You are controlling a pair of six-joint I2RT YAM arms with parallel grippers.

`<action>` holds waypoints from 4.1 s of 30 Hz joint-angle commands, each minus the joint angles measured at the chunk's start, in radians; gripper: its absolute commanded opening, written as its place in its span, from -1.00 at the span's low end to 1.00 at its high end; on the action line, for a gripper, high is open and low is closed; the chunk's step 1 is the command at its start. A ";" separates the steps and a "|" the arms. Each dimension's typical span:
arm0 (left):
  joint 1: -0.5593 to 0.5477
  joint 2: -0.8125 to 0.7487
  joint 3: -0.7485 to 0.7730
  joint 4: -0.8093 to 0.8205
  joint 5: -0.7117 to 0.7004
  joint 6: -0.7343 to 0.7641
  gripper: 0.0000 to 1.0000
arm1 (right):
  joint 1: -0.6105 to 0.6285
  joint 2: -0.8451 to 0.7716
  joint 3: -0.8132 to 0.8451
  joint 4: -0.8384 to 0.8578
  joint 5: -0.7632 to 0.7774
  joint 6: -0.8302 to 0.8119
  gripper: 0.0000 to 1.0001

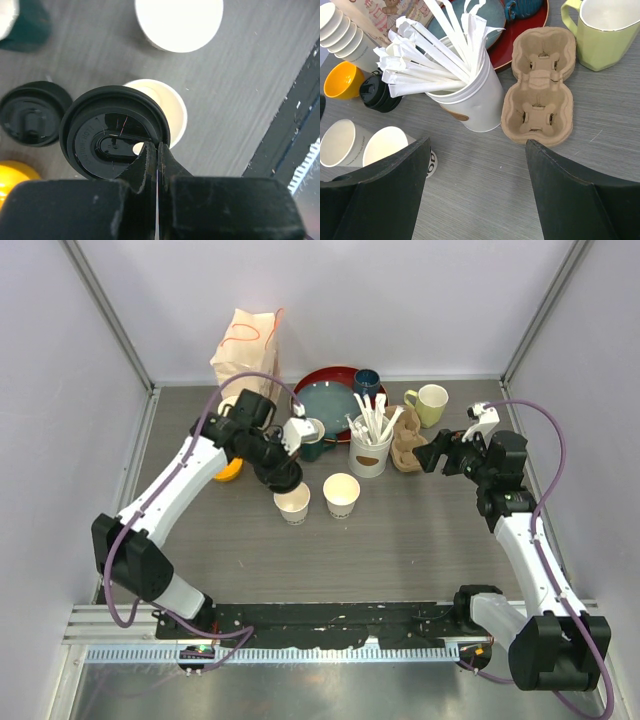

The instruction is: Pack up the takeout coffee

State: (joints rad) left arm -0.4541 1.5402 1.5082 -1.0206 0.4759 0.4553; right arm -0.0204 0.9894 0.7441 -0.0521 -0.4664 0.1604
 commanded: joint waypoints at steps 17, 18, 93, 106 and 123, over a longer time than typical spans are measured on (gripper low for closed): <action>-0.179 0.037 -0.055 0.013 -0.166 -0.072 -1.00 | 0.011 -0.054 0.003 0.047 -0.012 0.004 0.64; -0.184 0.041 -0.055 0.016 -0.168 -0.072 -1.00 | 0.011 -0.054 0.003 0.047 -0.014 0.004 0.64; 0.209 -0.163 -0.264 0.326 -0.042 -0.546 -0.33 | 0.815 0.485 0.462 -0.100 0.430 0.076 0.60; 0.212 -0.150 -0.390 0.459 0.029 -0.682 -0.36 | 0.818 0.640 0.480 -0.002 0.281 0.136 0.41; 0.212 -0.072 -0.460 0.467 0.122 -0.719 -0.51 | 0.826 0.693 0.449 0.017 0.262 0.117 0.31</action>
State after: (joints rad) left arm -0.2462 1.4384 1.0580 -0.5743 0.5434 -0.2386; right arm 0.7979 1.6760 1.1870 -0.0906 -0.1974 0.2859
